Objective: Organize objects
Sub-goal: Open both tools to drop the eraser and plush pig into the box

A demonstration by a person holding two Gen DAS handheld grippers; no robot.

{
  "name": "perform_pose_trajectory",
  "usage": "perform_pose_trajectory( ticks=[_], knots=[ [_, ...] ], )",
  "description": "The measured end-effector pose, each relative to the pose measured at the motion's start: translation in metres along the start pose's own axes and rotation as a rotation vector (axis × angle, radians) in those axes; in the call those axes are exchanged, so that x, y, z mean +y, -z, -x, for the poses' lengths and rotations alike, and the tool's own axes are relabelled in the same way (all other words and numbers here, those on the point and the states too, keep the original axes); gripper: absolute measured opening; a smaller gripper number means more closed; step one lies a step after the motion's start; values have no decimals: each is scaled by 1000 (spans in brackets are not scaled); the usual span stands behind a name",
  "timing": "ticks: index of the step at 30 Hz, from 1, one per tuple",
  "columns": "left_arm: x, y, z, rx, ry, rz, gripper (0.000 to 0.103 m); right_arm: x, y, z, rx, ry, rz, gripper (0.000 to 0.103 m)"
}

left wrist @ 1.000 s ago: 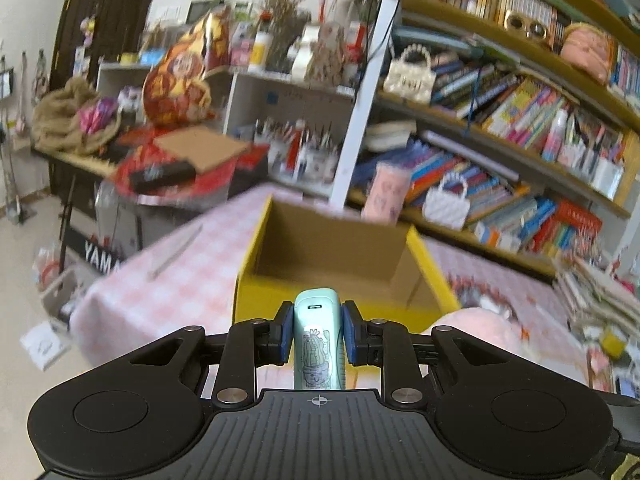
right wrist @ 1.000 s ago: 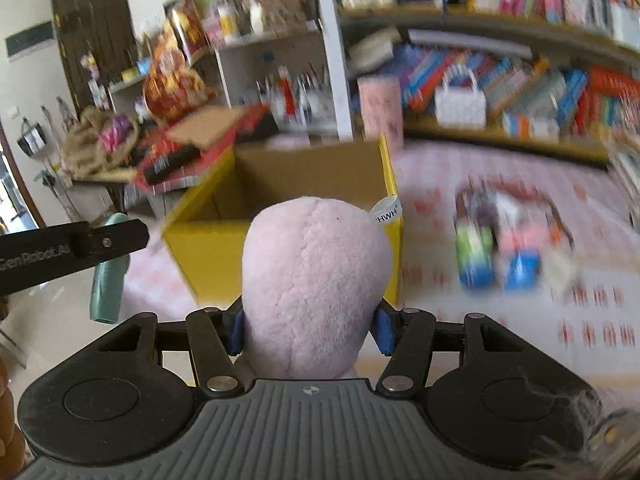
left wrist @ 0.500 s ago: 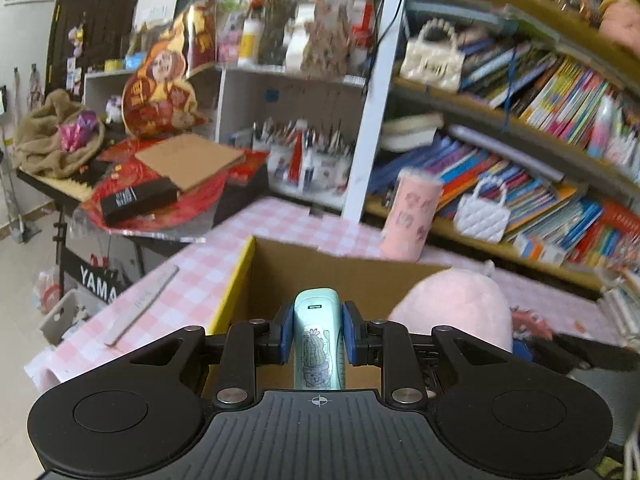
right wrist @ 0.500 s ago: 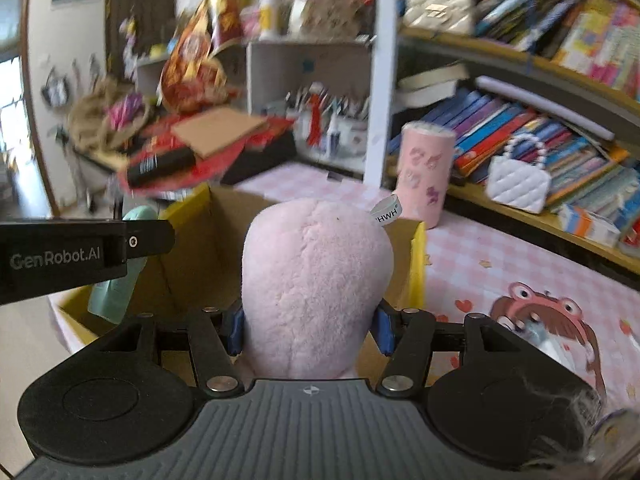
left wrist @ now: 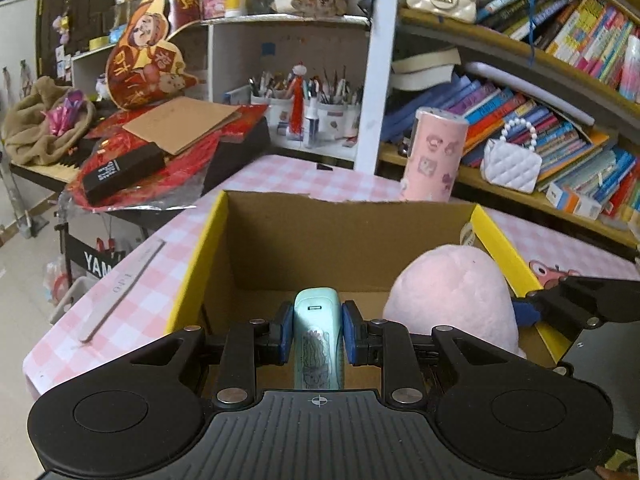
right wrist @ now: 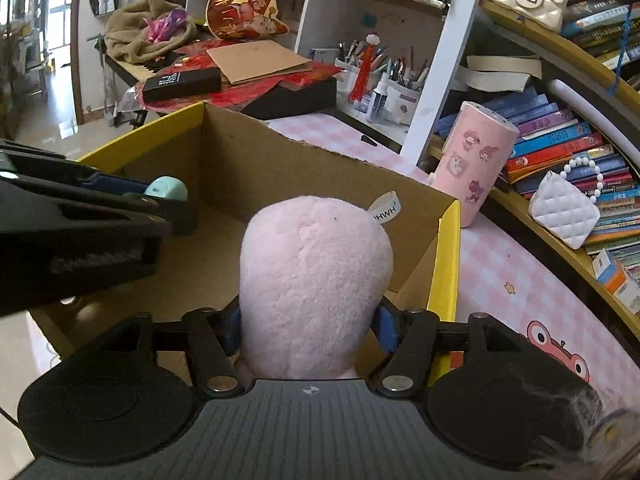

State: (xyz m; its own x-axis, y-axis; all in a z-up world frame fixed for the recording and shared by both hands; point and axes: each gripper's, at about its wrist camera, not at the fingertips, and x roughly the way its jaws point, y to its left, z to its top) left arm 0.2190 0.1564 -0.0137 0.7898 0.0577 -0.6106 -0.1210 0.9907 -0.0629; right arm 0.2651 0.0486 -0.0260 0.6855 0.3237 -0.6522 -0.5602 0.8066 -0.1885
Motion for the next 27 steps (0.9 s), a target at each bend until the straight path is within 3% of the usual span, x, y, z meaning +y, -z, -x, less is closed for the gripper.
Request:
perform_pose_trajectory(
  ticks=[3,6,13,18,22,27],
  knots=[
    [-3,1,2,-4,-10,-11,27,-2,-1,3,-18,-2,-37,63],
    [-1,-3,14,-31,2,-11,42,-8,-3,14,-62,3,-105,64],
    [8,-15,78,-193,23,20,60,-12,-10,72,-215,59,-192,64],
    [15,-6,127,-282,44,22,74,-2,3,126,-289,100,-248,64],
    [22,14,153,-294,52,26,79,17,25,157,-283,118,-272,64],
    [32,52,177,-237,68,40,82,47,61,180,-197,143,-322,63]
  ],
)
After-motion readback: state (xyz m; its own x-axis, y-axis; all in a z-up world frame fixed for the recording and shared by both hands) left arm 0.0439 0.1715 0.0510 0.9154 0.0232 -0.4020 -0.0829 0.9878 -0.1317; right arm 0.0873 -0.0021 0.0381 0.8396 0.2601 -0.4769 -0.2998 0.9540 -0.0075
